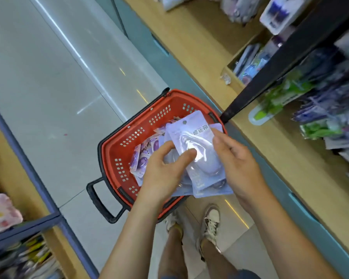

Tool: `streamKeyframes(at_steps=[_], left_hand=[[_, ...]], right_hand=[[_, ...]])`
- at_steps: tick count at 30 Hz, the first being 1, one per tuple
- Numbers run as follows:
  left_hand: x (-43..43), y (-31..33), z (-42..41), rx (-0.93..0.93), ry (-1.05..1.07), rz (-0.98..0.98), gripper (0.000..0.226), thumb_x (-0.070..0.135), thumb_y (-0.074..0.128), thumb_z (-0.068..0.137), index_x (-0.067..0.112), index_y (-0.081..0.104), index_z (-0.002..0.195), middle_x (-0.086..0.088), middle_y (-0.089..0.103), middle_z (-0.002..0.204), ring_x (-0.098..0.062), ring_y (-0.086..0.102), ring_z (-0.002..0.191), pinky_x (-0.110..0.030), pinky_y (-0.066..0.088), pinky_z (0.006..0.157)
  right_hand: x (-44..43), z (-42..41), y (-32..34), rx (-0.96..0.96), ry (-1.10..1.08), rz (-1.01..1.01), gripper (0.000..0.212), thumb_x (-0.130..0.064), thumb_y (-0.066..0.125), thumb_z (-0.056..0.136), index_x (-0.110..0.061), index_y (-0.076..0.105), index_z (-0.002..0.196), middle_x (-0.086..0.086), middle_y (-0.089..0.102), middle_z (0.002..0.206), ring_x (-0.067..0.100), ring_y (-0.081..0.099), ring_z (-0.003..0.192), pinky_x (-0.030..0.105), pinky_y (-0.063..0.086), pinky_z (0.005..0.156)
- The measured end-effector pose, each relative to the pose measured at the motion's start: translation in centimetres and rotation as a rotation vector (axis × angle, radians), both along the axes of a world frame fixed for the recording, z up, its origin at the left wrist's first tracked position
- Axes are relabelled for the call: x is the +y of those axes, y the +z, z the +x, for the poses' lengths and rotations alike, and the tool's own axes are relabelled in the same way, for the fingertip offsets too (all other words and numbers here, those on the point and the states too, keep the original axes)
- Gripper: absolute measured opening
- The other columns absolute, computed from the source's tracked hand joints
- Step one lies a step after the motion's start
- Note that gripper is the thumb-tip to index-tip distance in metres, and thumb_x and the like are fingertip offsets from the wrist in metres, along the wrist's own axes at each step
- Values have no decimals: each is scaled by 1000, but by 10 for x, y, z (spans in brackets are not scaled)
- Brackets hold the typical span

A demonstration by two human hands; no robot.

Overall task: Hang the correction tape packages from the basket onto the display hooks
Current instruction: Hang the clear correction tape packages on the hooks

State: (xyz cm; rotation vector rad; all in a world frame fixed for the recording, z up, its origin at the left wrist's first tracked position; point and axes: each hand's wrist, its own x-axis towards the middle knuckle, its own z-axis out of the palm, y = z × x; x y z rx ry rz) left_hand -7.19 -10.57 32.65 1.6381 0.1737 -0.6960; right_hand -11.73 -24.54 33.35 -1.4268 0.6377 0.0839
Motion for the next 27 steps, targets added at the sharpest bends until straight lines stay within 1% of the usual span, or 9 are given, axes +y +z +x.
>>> streamKeyframes(at_steps=[4, 6, 9, 14, 17, 19, 21, 25, 27], left_hand=[[-11, 67, -29, 26, 153, -27, 25, 36, 75, 74, 22, 71, 94, 3, 74, 97, -20, 68, 93, -38, 51, 83], [-14, 98, -43, 39, 269, -100, 34, 37, 73, 67, 23, 70, 97, -5, 72, 104, -26, 67, 95, -44, 51, 84], [-21, 145, -63, -14, 275, -217, 21, 19, 66, 78, 22, 71, 98, -7, 72, 98, -20, 67, 85, -36, 52, 75], [-32, 210, -85, -101, 99, -387, 39, 17, 58, 73, 21, 69, 110, -10, 71, 105, -28, 65, 96, -45, 50, 84], [-50, 241, -98, -146, -89, -484, 52, 18, 61, 69, 17, 64, 122, -16, 68, 117, -30, 64, 103, -45, 50, 87], [-62, 257, -108, -162, -190, -523, 55, 25, 62, 65, 20, 66, 119, -13, 69, 116, -26, 65, 102, -43, 49, 87], [-70, 270, -119, -163, -292, -544, 49, 29, 61, 67, 29, 69, 115, -7, 70, 115, -22, 65, 103, -42, 48, 89], [-76, 290, -138, -125, -424, -582, 43, 30, 56, 80, 34, 65, 121, -4, 68, 125, -23, 63, 118, -37, 49, 95], [-78, 303, -154, -115, -469, -600, 39, 36, 57, 80, 39, 67, 117, -1, 68, 126, -21, 62, 120, -38, 47, 98]], right_hand=[[-17, -30, 68, -36, -37, -49, 33, -6, 47, 102, -25, 64, 122, -3, 66, 127, 8, 59, 117, 29, 44, 107], [-27, -44, 101, -65, -99, -82, 42, 2, 51, 97, -34, 64, 112, -8, 66, 121, -1, 59, 104, 19, 45, 96], [-47, -67, 140, -102, -231, -166, 51, 6, 54, 91, -43, 66, 98, -33, 67, 98, -11, 59, 85, 10, 46, 81], [-73, -104, 198, -164, -423, -282, 51, 8, 50, 88, -37, 73, 81, -21, 72, 94, 4, 64, 93, 33, 50, 89], [-67, -121, 230, -236, -422, -204, 20, -15, 59, 90, -24, 77, 92, -2, 74, 103, 21, 67, 102, 47, 50, 99], [-61, -133, 247, -271, -401, -147, 37, -44, 64, 78, -20, 78, 103, 6, 72, 111, 26, 67, 109, 51, 49, 102], [-53, -146, 262, -296, -366, -155, 43, -52, 64, 76, -27, 75, 109, 8, 69, 117, 24, 66, 109, 51, 51, 99], [-43, -172, 279, -327, -374, -128, 27, -15, 70, 90, -25, 69, 115, 8, 70, 117, 20, 69, 93, 30, 57, 65], [-37, -191, 292, -358, -444, -112, 35, -3, 69, 89, -17, 63, 120, 8, 70, 116, 26, 70, 99, 39, 60, 72]])
